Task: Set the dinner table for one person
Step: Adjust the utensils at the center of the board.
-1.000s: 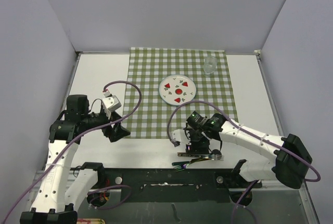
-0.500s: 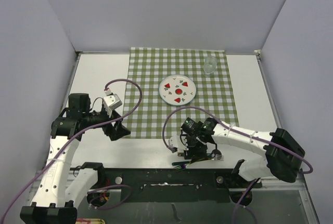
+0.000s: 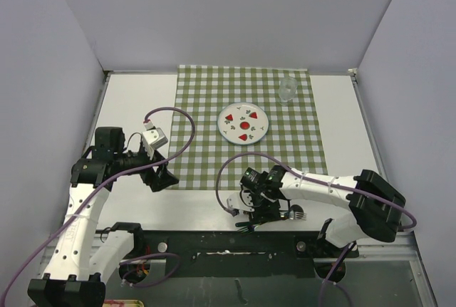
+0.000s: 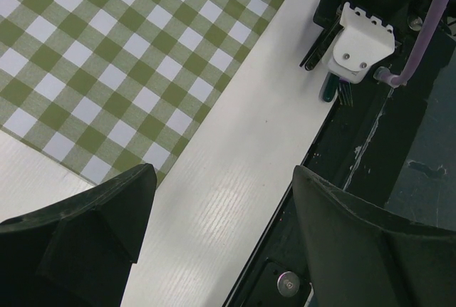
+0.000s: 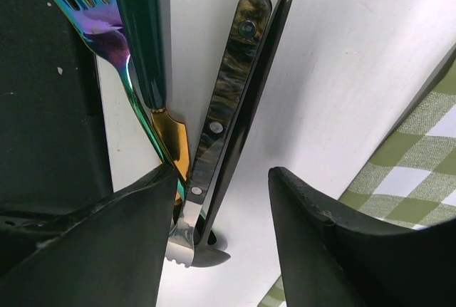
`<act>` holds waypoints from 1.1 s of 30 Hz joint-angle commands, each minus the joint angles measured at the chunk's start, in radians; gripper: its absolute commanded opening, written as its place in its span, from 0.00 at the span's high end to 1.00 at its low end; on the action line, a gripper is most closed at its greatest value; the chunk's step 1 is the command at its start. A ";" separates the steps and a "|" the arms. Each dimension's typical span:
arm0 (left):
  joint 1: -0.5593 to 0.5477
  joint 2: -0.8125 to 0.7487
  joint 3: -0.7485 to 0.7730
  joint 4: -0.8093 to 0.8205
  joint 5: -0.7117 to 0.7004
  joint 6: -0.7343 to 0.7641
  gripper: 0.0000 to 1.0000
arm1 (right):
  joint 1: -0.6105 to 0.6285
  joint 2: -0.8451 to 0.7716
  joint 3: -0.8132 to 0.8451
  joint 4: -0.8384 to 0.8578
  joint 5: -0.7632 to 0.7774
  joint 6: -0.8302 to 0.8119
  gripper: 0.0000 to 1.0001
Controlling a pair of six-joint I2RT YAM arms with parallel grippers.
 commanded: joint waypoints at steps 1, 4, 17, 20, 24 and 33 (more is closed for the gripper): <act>0.005 -0.001 0.040 0.037 0.009 0.007 0.24 | 0.013 0.010 0.046 0.022 0.020 0.006 0.46; 0.005 0.003 0.042 0.040 0.012 0.007 0.23 | 0.016 0.014 0.046 0.030 0.024 0.005 0.46; 0.004 0.005 0.035 0.037 0.014 0.011 0.24 | 0.015 0.064 0.057 0.063 0.035 -0.006 0.48; 0.002 0.008 0.033 0.035 0.015 0.013 0.24 | 0.015 0.074 0.069 0.060 0.035 -0.006 0.49; -0.003 0.011 0.027 0.035 0.012 0.017 0.24 | 0.015 0.082 0.080 0.056 0.034 -0.002 0.51; -0.012 0.013 0.020 0.042 0.004 0.021 0.24 | 0.016 0.097 0.109 0.049 0.032 0.007 0.56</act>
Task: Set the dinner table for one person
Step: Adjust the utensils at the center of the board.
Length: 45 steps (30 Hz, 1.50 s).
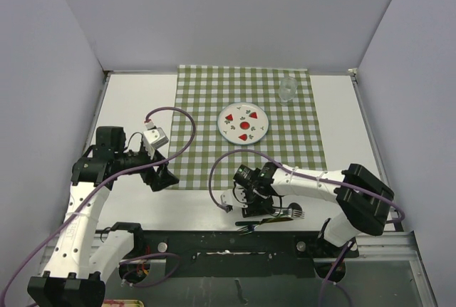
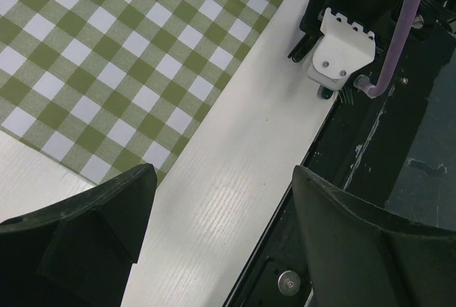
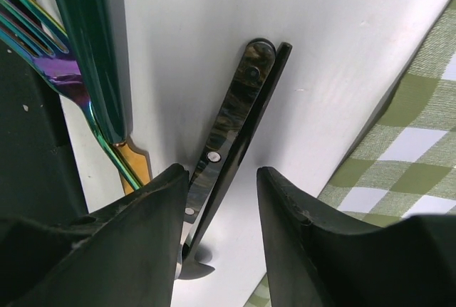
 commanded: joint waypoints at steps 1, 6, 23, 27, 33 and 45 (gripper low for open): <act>-0.009 0.003 0.021 0.041 0.006 0.018 0.24 | 0.009 0.003 0.047 0.010 0.006 0.008 0.57; -0.010 0.009 0.021 0.041 0.006 0.018 0.24 | 0.009 0.012 0.053 0.010 -0.001 0.010 0.60; -0.025 0.026 0.020 0.041 0.002 0.027 0.24 | 0.008 0.078 0.074 0.015 0.001 0.011 0.68; -0.029 0.030 0.019 0.042 -0.004 0.032 0.24 | 0.007 0.095 0.091 0.013 -0.003 0.010 0.75; -0.035 0.037 0.016 0.047 -0.010 0.038 0.24 | 0.006 0.110 0.114 -0.001 -0.009 0.017 0.84; -0.044 0.056 0.013 0.053 -0.017 0.047 0.24 | 0.000 0.096 0.162 -0.038 -0.005 0.035 0.91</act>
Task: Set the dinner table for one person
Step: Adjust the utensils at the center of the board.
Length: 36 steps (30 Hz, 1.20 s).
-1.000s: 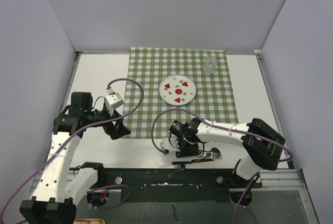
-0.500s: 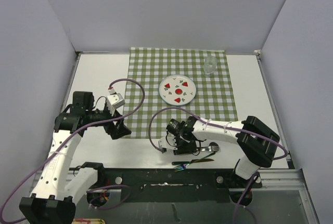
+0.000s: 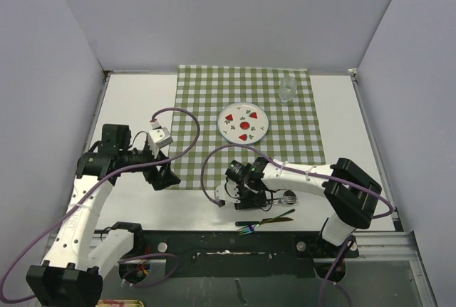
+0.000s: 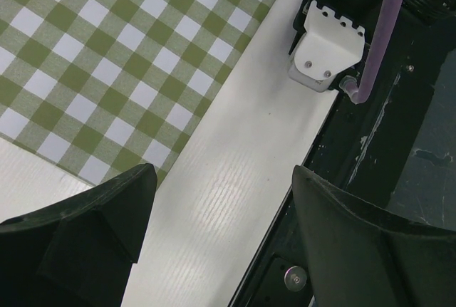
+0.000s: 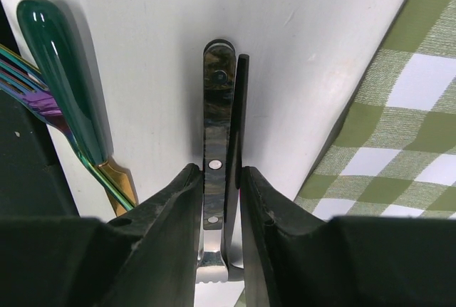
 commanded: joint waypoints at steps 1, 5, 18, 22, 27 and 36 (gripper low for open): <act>-0.008 0.006 0.015 0.045 0.008 0.021 0.24 | -0.001 -0.003 0.049 -0.010 -0.015 0.008 0.92; -0.011 0.014 0.026 0.039 0.003 0.023 0.24 | -0.002 -0.009 0.059 -0.023 -0.021 0.009 0.93; -0.031 0.052 0.057 0.040 -0.009 0.023 0.24 | -0.011 -0.043 0.089 -0.072 -0.054 0.008 0.97; -0.040 0.061 0.065 0.036 -0.011 0.023 0.24 | -0.011 -0.030 0.098 -0.096 -0.078 0.003 0.97; -0.047 0.065 0.068 0.031 -0.015 0.025 0.24 | -0.012 0.003 0.099 -0.110 -0.098 -0.016 0.98; -0.061 0.069 0.065 0.020 -0.034 0.040 0.24 | -0.011 0.096 0.131 -0.134 -0.135 -0.036 0.98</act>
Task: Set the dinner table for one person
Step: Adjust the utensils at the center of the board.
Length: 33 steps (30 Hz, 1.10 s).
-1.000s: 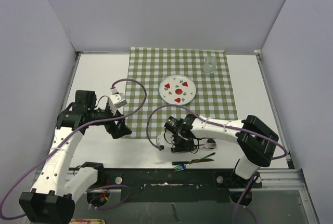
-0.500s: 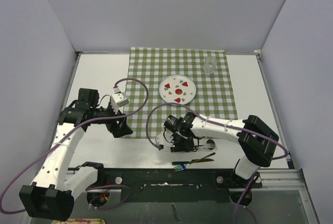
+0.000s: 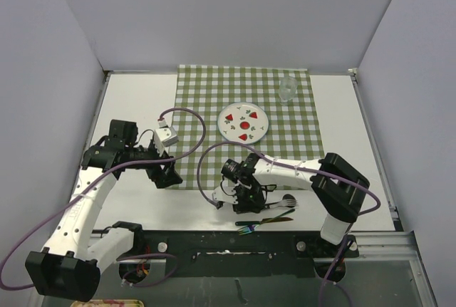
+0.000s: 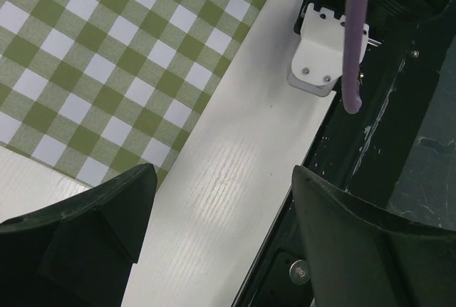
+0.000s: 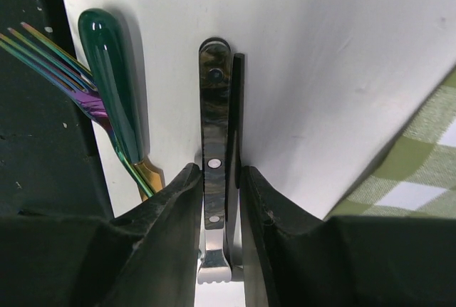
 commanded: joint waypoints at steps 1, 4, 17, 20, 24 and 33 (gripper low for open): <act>-0.012 0.001 0.043 0.020 0.000 0.025 0.24 | -0.002 0.026 0.049 -0.023 -0.035 -0.020 0.99; -0.017 0.002 0.039 0.018 -0.008 0.029 0.24 | -0.002 0.043 0.054 -0.015 -0.036 -0.028 0.99; -0.024 0.027 0.034 0.036 -0.008 0.030 0.24 | 0.000 0.031 0.068 0.020 0.008 -0.037 0.82; -0.027 0.039 0.041 0.036 -0.006 0.030 0.24 | 0.000 0.030 0.074 0.013 0.008 -0.039 0.77; -0.030 0.053 0.054 0.034 -0.005 0.031 0.24 | 0.001 0.032 0.079 0.013 0.011 -0.039 0.69; -0.038 0.064 0.056 0.038 -0.005 0.033 0.24 | 0.010 0.001 0.110 -0.003 0.048 -0.040 0.65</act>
